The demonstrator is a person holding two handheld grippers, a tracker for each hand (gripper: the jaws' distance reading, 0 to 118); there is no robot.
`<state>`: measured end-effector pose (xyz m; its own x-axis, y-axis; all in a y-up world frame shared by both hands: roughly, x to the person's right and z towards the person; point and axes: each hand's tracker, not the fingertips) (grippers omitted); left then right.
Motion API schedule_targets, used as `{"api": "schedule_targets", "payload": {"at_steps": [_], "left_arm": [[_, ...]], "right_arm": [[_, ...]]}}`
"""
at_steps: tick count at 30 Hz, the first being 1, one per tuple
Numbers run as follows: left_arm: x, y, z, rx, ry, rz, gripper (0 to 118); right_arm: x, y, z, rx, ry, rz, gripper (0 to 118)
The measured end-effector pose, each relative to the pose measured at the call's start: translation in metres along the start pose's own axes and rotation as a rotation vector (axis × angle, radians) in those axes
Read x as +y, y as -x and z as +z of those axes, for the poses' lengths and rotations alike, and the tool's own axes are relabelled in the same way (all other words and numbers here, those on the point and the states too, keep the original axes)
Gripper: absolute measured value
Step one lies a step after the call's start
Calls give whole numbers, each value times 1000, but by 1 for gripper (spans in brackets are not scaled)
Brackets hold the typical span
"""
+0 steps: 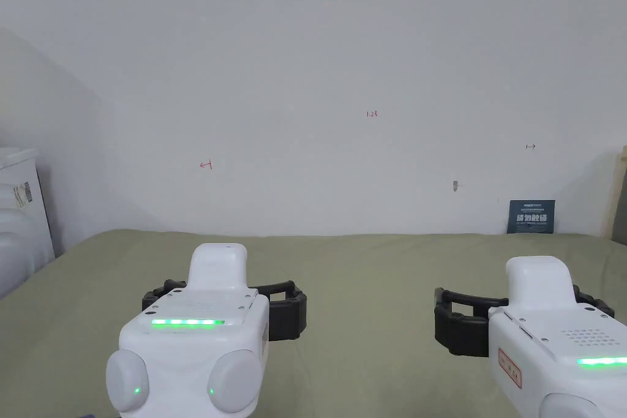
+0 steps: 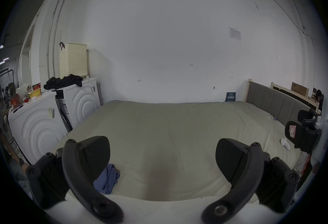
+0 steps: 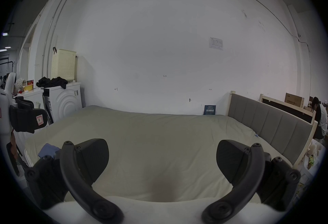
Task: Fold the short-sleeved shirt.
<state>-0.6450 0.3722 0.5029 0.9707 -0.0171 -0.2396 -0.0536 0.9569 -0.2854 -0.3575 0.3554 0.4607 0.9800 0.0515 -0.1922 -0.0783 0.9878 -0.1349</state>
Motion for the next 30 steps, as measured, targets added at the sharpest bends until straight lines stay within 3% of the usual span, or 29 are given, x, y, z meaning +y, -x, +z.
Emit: {"api": "schedule_targets", "payload": {"at_steps": [30], "left_arm": [[-3,-2,9,1,-23,-14,118]], "right_arm": [[5,-5,11,-23,-32,22,118]]}}
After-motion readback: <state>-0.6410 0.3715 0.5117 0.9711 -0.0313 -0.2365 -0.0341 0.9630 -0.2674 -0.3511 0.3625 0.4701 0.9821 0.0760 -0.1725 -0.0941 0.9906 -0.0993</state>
